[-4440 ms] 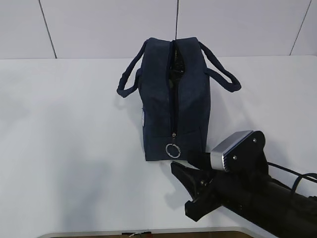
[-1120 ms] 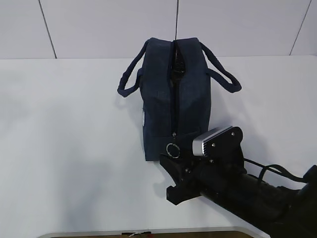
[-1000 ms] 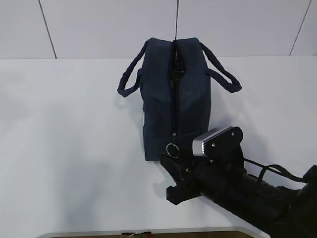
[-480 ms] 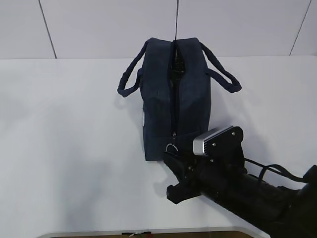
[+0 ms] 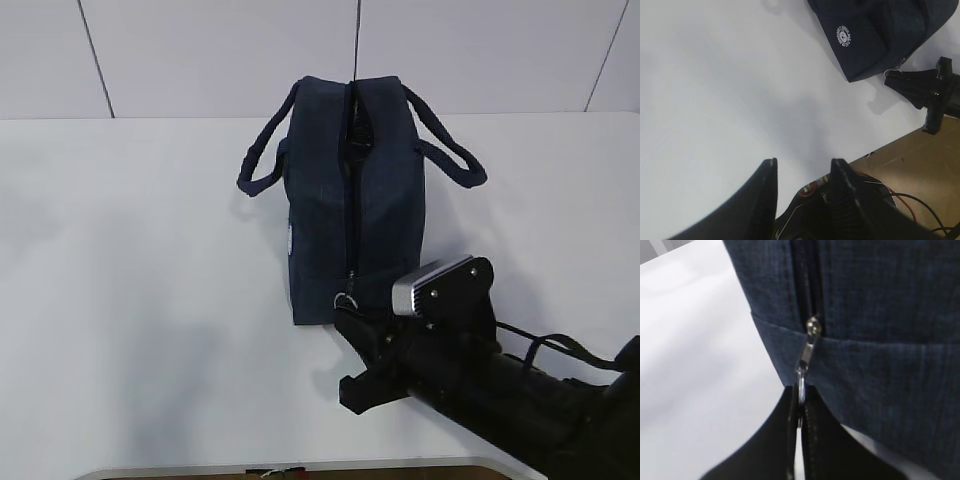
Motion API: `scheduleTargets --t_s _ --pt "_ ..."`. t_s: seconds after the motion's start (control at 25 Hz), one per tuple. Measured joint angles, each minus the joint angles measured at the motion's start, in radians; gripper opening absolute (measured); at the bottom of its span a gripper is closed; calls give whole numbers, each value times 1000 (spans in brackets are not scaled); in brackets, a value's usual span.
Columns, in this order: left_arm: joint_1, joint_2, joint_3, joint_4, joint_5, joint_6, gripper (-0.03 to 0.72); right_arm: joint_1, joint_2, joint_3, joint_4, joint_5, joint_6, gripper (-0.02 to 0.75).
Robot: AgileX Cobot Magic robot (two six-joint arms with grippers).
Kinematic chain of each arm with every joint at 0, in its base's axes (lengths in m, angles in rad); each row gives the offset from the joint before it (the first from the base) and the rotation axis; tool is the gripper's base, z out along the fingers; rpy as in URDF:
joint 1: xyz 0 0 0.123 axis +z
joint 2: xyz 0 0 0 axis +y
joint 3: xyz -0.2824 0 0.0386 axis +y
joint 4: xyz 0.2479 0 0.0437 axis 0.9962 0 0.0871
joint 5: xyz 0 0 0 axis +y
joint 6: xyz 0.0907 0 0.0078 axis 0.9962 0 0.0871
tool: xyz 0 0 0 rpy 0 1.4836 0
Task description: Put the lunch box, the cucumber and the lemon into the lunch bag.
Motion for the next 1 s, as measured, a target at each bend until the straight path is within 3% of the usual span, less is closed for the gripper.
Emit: scheduleTargets --t_s 1.0 --pt "0 0 0 -4 0 -4 246 0 -160 133 19 -12 2 5"
